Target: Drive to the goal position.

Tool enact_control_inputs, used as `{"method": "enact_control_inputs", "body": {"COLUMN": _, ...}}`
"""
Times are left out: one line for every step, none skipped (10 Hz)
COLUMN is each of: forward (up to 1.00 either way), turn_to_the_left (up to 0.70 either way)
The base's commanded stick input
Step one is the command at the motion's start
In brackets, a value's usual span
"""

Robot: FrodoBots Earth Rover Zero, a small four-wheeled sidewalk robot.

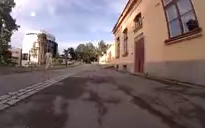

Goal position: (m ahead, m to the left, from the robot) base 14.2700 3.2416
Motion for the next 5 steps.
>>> {"method": "enact_control_inputs", "body": {"forward": 0.45, "turn_to_the_left": 0.0}}
{"method": "enact_control_inputs", "body": {"forward": 0.45, "turn_to_the_left": 0.0}}
{"method": "enact_control_inputs", "body": {"forward": 0.45, "turn_to_the_left": 0.0}}
{"method": "enact_control_inputs", "body": {"forward": 0.45, "turn_to_the_left": 0.0}}
{"method": "enact_control_inputs", "body": {"forward": 0.45, "turn_to_the_left": 0.0}}
